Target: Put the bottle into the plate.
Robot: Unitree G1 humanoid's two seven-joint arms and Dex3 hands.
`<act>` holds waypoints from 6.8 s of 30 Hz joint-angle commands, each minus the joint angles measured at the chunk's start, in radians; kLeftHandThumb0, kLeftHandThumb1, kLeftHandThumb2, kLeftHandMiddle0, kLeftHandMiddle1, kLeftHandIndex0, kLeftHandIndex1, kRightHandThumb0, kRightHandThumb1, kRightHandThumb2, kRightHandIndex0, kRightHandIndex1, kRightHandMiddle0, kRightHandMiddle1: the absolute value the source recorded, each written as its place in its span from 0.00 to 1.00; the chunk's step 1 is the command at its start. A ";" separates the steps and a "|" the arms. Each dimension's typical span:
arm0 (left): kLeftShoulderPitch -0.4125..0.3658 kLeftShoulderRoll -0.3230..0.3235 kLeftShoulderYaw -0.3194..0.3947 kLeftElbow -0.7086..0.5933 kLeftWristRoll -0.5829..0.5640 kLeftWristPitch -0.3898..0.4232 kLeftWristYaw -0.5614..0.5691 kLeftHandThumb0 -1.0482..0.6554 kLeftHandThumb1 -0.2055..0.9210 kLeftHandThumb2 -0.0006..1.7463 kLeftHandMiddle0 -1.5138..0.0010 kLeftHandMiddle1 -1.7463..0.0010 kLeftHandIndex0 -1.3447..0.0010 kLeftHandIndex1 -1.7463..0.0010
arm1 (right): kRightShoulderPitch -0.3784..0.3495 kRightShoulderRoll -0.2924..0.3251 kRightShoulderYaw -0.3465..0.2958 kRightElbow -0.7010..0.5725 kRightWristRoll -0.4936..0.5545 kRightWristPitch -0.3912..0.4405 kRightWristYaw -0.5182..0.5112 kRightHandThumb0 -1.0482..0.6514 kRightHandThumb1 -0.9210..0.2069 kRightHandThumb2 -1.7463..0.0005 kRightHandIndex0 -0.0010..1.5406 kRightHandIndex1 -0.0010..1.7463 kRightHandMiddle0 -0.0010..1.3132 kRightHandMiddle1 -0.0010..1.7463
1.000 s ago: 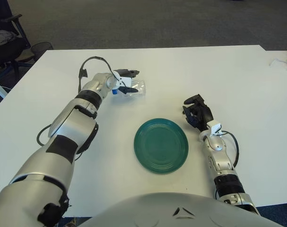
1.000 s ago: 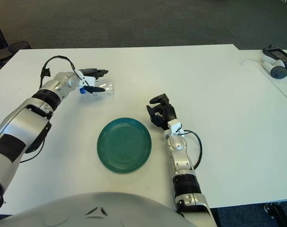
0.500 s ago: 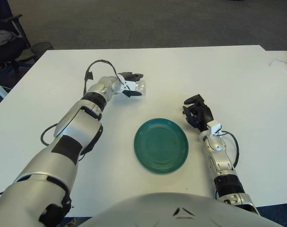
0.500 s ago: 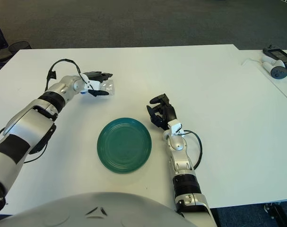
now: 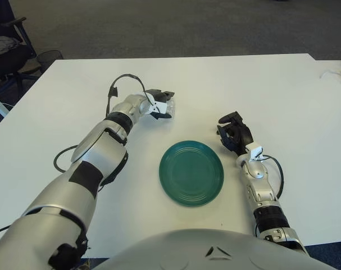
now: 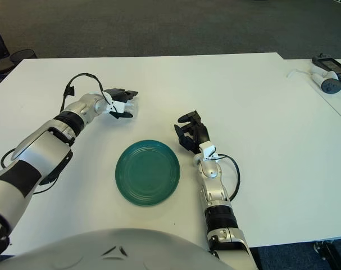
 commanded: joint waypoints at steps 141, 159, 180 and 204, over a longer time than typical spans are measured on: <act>0.202 0.016 0.348 -0.355 -0.219 -0.770 0.807 0.34 0.46 0.75 0.22 0.00 0.55 0.00 | 0.085 0.004 -0.005 0.095 0.027 0.081 0.028 0.61 0.00 0.78 0.28 0.75 0.13 1.00; 0.509 0.060 0.198 -0.821 -0.464 -1.007 0.309 0.35 0.51 0.72 0.23 0.00 0.58 0.00 | 0.113 0.032 0.017 -0.027 0.027 0.125 0.014 0.61 0.00 0.76 0.18 0.89 0.19 0.92; 0.549 0.067 0.342 -0.862 0.099 -1.067 0.289 0.32 0.38 0.82 0.20 0.00 0.49 0.00 | 0.116 0.018 0.025 0.023 -0.001 0.124 0.002 0.61 0.00 0.77 0.27 0.77 0.12 1.00; 0.503 0.186 0.194 -0.961 0.499 -0.825 0.683 0.31 0.37 0.83 0.18 0.00 0.48 0.00 | 0.108 0.025 0.011 0.054 0.019 0.100 0.015 0.61 0.00 0.78 0.27 0.75 0.14 1.00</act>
